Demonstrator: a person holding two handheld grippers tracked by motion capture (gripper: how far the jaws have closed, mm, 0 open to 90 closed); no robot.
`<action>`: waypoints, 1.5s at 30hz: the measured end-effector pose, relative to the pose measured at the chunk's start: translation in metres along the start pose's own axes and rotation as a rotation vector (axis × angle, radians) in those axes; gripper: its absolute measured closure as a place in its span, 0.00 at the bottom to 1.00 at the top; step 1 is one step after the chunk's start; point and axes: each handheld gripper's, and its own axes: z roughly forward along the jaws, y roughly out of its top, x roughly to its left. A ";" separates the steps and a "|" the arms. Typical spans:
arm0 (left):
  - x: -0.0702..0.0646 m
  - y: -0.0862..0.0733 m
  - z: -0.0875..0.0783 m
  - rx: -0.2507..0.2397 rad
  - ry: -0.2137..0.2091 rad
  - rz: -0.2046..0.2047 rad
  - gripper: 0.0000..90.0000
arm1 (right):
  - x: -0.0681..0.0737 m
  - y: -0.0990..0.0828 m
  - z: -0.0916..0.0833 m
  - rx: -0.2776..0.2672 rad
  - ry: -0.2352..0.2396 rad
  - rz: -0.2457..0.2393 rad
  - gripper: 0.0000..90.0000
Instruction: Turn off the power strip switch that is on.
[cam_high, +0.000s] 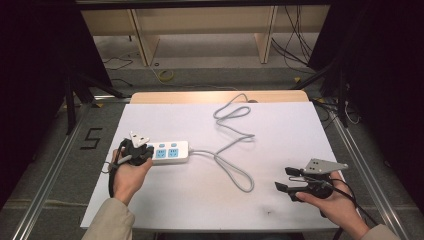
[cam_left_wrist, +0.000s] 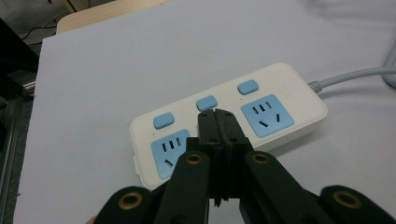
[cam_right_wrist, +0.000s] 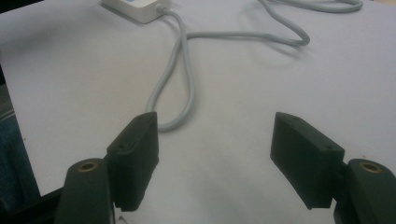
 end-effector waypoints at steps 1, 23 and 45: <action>0.000 0.000 0.001 0.000 0.001 0.001 1.00 | 0.000 0.000 0.000 0.000 0.000 0.000 0.36; 0.002 0.011 0.012 0.013 0.013 0.013 1.00 | 0.000 0.000 0.000 0.003 0.000 -0.002 0.36; 0.004 0.019 0.022 0.022 0.018 0.021 1.00 | 0.001 0.000 0.001 0.004 0.001 0.001 0.36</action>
